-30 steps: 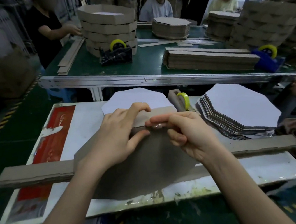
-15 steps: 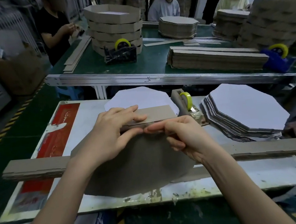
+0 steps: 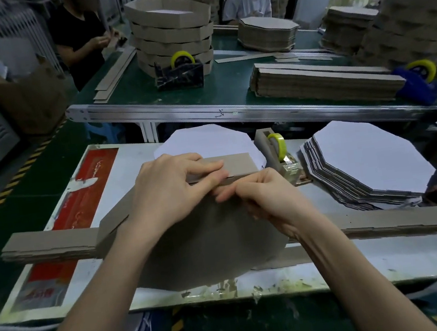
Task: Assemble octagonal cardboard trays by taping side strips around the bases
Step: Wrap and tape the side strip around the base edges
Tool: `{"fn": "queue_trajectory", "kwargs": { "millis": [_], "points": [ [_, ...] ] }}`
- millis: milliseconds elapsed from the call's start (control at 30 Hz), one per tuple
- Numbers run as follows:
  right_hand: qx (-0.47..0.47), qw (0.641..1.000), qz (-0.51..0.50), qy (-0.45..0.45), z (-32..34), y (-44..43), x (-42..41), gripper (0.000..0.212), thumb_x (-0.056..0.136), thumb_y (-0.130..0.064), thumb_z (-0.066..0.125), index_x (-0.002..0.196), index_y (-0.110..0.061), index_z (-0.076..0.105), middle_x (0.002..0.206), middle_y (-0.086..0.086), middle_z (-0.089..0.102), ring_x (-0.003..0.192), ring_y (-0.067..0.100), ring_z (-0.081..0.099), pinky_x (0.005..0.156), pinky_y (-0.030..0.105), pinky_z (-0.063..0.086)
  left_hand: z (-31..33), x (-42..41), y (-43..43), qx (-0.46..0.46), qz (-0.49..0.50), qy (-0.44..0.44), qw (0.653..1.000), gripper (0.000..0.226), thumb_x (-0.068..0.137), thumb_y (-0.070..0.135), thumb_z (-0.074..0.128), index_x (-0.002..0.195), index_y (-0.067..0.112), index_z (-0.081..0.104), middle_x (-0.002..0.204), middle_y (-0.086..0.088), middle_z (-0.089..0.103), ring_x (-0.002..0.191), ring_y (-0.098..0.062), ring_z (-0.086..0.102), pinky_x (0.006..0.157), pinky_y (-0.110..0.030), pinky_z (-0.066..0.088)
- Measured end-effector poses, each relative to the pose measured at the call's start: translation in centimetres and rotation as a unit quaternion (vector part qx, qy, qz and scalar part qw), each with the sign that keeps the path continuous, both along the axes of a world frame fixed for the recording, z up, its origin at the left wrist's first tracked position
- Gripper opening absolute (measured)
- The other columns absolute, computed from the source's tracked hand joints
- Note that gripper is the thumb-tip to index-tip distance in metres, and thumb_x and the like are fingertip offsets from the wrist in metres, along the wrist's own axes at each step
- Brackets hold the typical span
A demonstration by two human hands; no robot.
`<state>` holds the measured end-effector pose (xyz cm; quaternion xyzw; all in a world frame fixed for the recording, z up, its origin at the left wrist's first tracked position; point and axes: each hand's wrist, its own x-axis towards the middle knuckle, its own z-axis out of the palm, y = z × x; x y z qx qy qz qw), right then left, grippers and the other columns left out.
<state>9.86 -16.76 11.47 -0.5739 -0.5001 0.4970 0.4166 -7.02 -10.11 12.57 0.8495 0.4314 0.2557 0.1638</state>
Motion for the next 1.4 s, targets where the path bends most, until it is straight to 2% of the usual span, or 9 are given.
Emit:
{"fn": "queue_trajectory", "kwargs": {
  "millis": [67,200,467,567,733,900,1033,1200,1400],
  "points": [
    [0.001,1.0,0.003,-0.024,0.2,0.3,0.2,0.028,0.067,-0.021,0.051,0.058,-0.024,0.077,0.061,-0.014,0.07,0.039,0.001,0.042,0.039,0.011,0.029,0.1,0.0,0.2,0.002,-0.009,0.022,1.0,0.061,0.075,0.077,0.028,0.115,0.05,0.065,0.1,0.016,0.067,0.094,-0.016,0.057,0.078,-0.04,0.047],
    [-0.017,0.99,0.03,-0.137,-0.7,0.3,0.3,0.036,0.073,-0.009,0.05,0.044,-0.022,0.068,0.069,0.0,0.075,0.051,-0.004,0.055,0.041,0.004,0.033,-0.2,0.0,0.1,0.04,-0.003,0.042,0.998,0.065,0.077,0.075,0.023,0.12,0.047,0.063,0.104,0.015,0.067,0.095,-0.017,0.056,0.076,-0.041,0.047],
    [0.12,0.992,-0.041,0.023,1.8,1.9,3.2,0.03,0.065,-0.01,0.039,0.038,-0.02,0.049,0.045,0.005,0.055,0.039,0.014,0.029,0.038,0.018,0.022,-0.6,-0.5,0.5,0.06,-0.032,0.102,0.992,0.064,0.081,0.072,0.026,0.132,0.045,0.054,0.107,0.016,0.062,0.098,-0.016,0.053,0.074,-0.037,0.043],
    [0.196,0.975,-0.1,-0.018,1.7,2.9,3.6,0.038,0.076,-0.003,0.042,0.048,-0.022,0.06,0.062,0.016,0.063,0.045,0.013,0.041,0.048,0.02,0.035,-0.6,-0.6,0.2,0.039,-0.028,0.057,0.997,0.053,0.084,0.072,0.037,0.127,0.048,0.057,0.112,0.015,0.064,0.098,-0.017,0.053,0.074,-0.04,0.046],
    [0.179,0.969,-0.074,-0.156,0.2,4.4,3.6,0.023,0.097,-0.004,0.051,0.104,-0.015,0.07,0.103,-0.01,0.068,0.102,0.008,0.061,0.091,0.02,0.046,-0.6,-0.4,-0.2,0.022,-0.011,0.049,0.999,0.047,0.082,0.067,0.041,0.125,0.056,0.054,0.115,0.022,0.061,0.102,-0.013,0.05,0.08,-0.039,0.042],
    [0.127,0.969,-0.006,-0.21,-0.4,4.3,3.3,0.03,0.104,-0.026,0.046,0.115,-0.012,0.071,0.109,-0.011,0.067,0.092,-0.008,0.057,0.081,0.001,0.037,-0.8,-0.5,-0.5,0.012,0.031,0.088,0.996,0.078,0.076,0.066,0.062,0.143,0.056,0.023,0.112,0.019,0.052,0.112,-0.012,0.045,0.088,-0.036,0.036],
    [0.122,0.97,-0.002,-0.211,-0.3,4.2,3.4,0.031,0.104,-0.028,0.047,0.108,-0.01,0.072,0.105,-0.001,0.072,0.098,0.009,0.061,0.086,0.017,0.044,-0.5,1.2,-0.1,0.095,0.064,0.221,0.969,0.105,0.061,0.088,0.049,0.149,0.036,0.021,0.145,0.01,0.045,0.131,-0.016,0.04,0.111,-0.053,0.022],
    [0.139,0.969,0.022,-0.205,-0.6,4.1,4.2,0.028,0.103,-0.026,0.05,0.095,-0.012,0.072,0.087,0.006,0.072,0.078,0.007,0.059,0.073,0.027,0.046,-0.6,5.7,0.2,0.12,-0.004,0.249,0.961,0.121,0.062,0.088,0.052,0.153,0.022,0.007,0.135,0.001,0.053,0.121,-0.021,0.051,0.092,-0.04,0.041],
    [0.024,0.992,0.121,-0.026,-0.3,3.6,6.7,0.05,0.095,-0.055,0.048,0.09,-0.012,0.073,0.087,0.003,0.067,0.083,0.014,0.061,0.081,0.025,0.051,-0.3,2.8,-0.2,0.158,-0.008,0.179,0.971,0.119,0.057,0.096,0.036,0.151,0.037,-0.006,0.118,0.007,0.065,0.099,-0.019,0.064,0.073,-0.036,0.053]
  ]
}}
